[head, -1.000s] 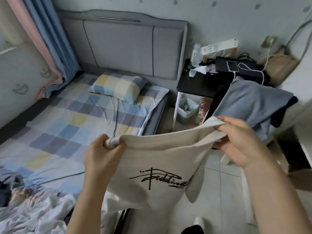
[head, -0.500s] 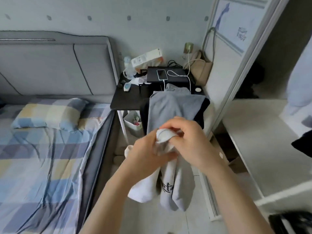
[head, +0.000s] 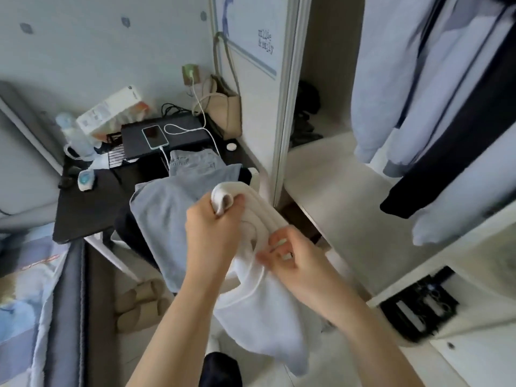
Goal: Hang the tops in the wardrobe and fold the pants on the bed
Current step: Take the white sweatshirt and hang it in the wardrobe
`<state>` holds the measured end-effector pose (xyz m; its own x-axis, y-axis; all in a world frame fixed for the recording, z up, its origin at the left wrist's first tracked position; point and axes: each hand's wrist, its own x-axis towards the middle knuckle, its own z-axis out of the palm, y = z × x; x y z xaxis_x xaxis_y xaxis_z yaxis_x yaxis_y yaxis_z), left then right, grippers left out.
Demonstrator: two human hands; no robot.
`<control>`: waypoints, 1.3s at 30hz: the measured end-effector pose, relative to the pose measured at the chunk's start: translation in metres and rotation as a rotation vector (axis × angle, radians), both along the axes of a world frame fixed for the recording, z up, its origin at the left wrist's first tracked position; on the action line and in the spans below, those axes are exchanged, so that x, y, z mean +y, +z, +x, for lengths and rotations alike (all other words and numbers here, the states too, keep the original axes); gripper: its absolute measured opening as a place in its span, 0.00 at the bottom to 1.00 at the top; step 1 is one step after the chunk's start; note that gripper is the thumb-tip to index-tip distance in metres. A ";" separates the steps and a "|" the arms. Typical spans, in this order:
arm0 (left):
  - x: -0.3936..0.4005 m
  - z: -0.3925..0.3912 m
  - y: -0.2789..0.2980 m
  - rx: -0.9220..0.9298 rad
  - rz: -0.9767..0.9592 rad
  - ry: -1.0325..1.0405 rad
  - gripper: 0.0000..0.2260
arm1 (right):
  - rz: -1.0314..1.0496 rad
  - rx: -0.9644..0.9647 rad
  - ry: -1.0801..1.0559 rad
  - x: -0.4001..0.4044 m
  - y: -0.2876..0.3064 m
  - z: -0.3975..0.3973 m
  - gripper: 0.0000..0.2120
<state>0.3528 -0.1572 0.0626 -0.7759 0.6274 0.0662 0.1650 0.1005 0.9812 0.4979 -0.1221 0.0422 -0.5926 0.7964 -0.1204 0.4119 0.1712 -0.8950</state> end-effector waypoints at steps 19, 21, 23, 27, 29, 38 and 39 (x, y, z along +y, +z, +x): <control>0.127 -0.158 0.011 0.169 0.001 -0.439 0.20 | -0.479 0.431 -0.987 0.114 0.001 -0.035 0.10; 0.137 -0.172 -0.001 0.231 -0.134 -0.528 0.22 | -0.493 0.612 -1.060 0.116 0.017 -0.048 0.08; 0.145 -0.184 -0.011 0.352 -0.319 -0.664 0.26 | -0.493 0.725 -1.113 0.115 0.035 -0.062 0.08; 0.152 -0.189 -0.023 0.716 -0.658 -0.930 0.32 | -0.471 0.803 -1.099 0.111 0.062 -0.084 0.10; 0.154 -0.177 -0.028 0.803 -0.575 -0.989 0.28 | -0.379 0.695 -1.065 0.110 0.075 -0.092 0.09; 0.197 -0.148 -0.026 0.635 -0.163 -0.977 0.15 | -0.164 0.650 -1.053 0.132 0.111 -0.071 0.13; 0.205 -0.149 -0.023 0.647 -0.136 -0.943 0.17 | -0.126 0.635 -1.056 0.138 0.115 -0.064 0.13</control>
<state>0.2034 0.0477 0.0393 0.1602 0.9727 0.1680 0.6996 -0.2320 0.6758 0.4340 0.0155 0.1572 0.3513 0.9230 -0.1567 -0.2165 -0.0827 -0.9728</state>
